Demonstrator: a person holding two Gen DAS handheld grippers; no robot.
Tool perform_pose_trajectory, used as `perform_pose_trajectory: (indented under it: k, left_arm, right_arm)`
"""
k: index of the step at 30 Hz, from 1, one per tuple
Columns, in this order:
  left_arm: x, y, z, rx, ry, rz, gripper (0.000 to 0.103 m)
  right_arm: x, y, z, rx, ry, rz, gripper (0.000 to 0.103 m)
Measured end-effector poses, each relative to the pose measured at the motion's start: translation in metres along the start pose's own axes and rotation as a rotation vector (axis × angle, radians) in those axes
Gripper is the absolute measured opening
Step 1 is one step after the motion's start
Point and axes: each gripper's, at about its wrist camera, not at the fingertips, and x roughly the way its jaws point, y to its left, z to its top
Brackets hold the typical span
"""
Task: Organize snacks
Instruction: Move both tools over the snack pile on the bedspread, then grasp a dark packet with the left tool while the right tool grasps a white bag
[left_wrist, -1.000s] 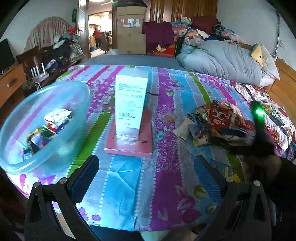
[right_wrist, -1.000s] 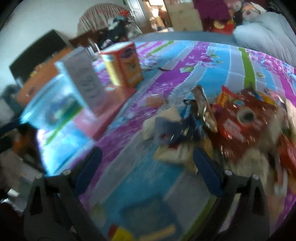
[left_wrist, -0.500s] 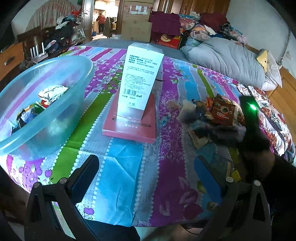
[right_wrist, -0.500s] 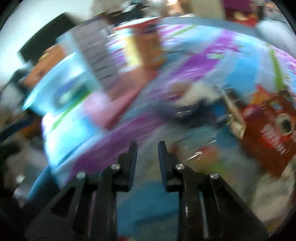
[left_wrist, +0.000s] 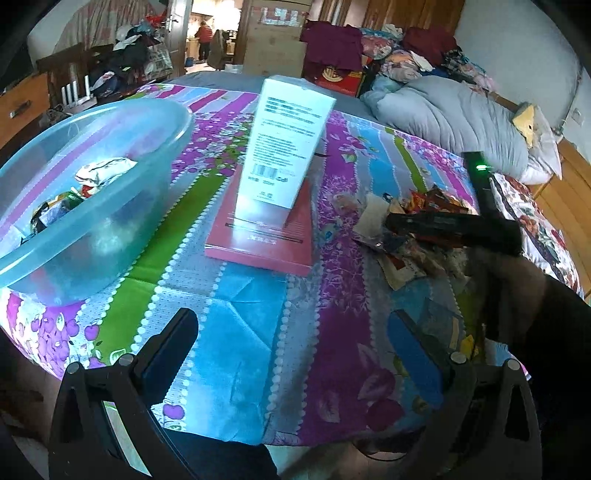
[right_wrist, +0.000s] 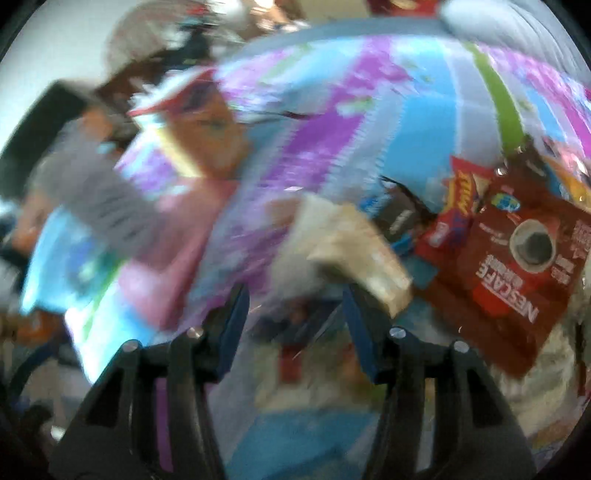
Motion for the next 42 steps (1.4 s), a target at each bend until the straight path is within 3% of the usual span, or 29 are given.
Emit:
perform_pose_trajectory:
  k: [7,9,10,13,17,22,28,32,34,36,37,38,41,42]
  left_arm:
    - [0.002,0.012,-0.001,-0.036,0.013,0.012,0.102]
    - [0.0,0.006,-0.001,-0.012,0.01,0.003,0.102]
    - [0.0,0.003,-0.002,0.0,0.008,0.0,0.102]
    - [0.001,-0.015,-0.003,0.069,-0.002,-0.024,0.102]
    - [0.017,-0.052,0.004,0.226,-0.034,-0.082,0.1]
    - [0.054,-0.098,0.015,0.358,-0.008,-0.147,0.086]
    - [0.1,-0.122,0.031,0.383,0.031,-0.183,0.085]
    - [0.138,-0.12,0.062,0.307,0.036,-0.186,0.085]
    - [0.152,-0.126,0.067,0.315,0.032,-0.178,0.085]
    - [0.166,-0.138,0.068,0.366,0.039,-0.182,0.085]
    - [0.17,-0.143,0.068,0.384,0.038,-0.173,0.085]
    - [0.175,-0.145,0.066,0.402,0.036,-0.159,0.085]
    - [0.192,-0.147,0.063,0.412,0.069,-0.131,0.08]
    - [0.198,-0.146,0.061,0.409,0.101,-0.137,0.065]
  right_arm:
    - [0.046,0.014,0.019,-0.061,0.018,-0.083,0.054]
    - [0.048,0.014,0.019,-0.092,0.003,-0.092,0.048]
    - [0.044,0.014,0.017,-0.097,-0.009,-0.083,0.038]
    - [0.005,0.019,0.01,-0.118,-0.09,0.023,0.017]
    - [-0.072,0.023,-0.023,-0.184,-0.213,0.067,0.016]
    - [-0.113,-0.015,-0.079,-0.064,-0.2,0.104,0.016]
    - [-0.119,-0.06,-0.142,0.063,-0.104,0.078,0.016]
    - [-0.118,-0.083,-0.153,0.152,-0.107,0.098,0.019]
    - [-0.114,-0.087,-0.151,0.164,-0.104,0.111,0.019]
    - [-0.109,-0.088,-0.15,0.163,-0.095,0.117,0.028]
    - [-0.106,-0.087,-0.148,0.162,-0.083,0.119,0.045]
    - [-0.103,-0.086,-0.147,0.162,-0.073,0.115,0.054]
    - [-0.099,-0.083,-0.147,0.156,-0.06,0.113,0.054]
    - [-0.098,-0.081,-0.148,0.148,-0.057,0.104,0.054]
